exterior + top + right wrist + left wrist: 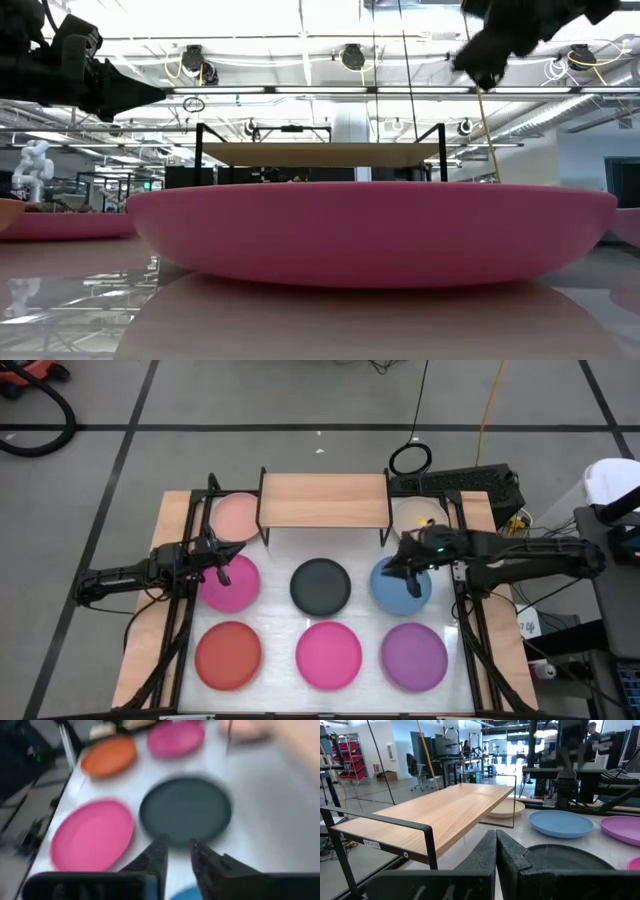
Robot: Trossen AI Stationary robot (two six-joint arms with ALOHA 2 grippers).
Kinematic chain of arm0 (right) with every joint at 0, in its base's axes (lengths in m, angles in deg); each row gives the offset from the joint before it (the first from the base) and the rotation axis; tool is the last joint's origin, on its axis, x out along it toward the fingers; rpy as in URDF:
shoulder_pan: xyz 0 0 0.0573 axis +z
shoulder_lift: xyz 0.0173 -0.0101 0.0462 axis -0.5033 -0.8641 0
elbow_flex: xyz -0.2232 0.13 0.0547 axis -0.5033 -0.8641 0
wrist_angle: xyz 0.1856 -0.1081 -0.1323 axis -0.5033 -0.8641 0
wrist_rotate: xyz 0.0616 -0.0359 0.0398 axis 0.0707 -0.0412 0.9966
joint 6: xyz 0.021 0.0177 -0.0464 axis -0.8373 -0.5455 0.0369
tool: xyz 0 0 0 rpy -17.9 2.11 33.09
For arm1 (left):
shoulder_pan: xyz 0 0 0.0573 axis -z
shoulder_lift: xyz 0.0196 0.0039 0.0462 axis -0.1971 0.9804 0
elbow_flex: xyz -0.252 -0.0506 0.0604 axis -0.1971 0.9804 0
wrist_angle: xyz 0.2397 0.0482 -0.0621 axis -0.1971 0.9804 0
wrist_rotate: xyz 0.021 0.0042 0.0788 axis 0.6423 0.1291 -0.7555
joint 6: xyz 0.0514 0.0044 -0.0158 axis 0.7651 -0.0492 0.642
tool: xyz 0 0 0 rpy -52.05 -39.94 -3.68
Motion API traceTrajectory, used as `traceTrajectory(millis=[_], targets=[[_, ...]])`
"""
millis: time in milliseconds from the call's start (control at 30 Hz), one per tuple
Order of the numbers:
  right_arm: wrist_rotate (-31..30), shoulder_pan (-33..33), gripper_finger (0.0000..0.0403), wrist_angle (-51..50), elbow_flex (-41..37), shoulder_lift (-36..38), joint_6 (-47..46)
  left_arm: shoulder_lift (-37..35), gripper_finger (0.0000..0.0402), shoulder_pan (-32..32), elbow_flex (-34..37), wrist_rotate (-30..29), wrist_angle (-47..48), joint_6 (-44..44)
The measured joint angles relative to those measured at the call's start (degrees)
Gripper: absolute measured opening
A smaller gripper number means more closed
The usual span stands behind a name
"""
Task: Place and stack plates onto a shelf
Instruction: Put the violet plate on the shelf
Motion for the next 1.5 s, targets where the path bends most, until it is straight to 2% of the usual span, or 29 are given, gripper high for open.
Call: traceTrajectory(millis=[167,367,567,867,1033,1167,1500], targets=[[6.13,0.2,0.0139,-6.43,0.0,-7.44,-6.84,0.0,0.0004,0.0,0.0,-0.01,-0.02,0.0],[7.37,3.81,0.017,-4.08,0.0,-15.12,-3.82,0.0,0.0004,0.0,0.0,-0.01,0.0,0.0],[9.21,7.58,0.0173,-3.0,0.0,-19.6,4.33,0.0,0.0004,0.0,0.02,-0.01,0.0,0.0],[10.11,14.74,0.0174,-3.33,0.0,-21.05,6.07,0.0,0.0004,0.0,0.0,-0.01,0.0,0.0],[5.8,20.66,0.0174,-2.68,0.0,-21.45,4.02,0.0,0.0004,0.0,0.0,0.0,0.0,0.0],[2.43,24.68,0.0174,-3.21,0.0,-24.49,3.08,0.0,0.0004,0.0,0.01,0.01,0.0,0.0],[2.45,27.52,0.0174,-4.25,-0.02,-33.62,3.01,0.0,0.0004,0.0,0.0,0.01,0.0,0.0]])
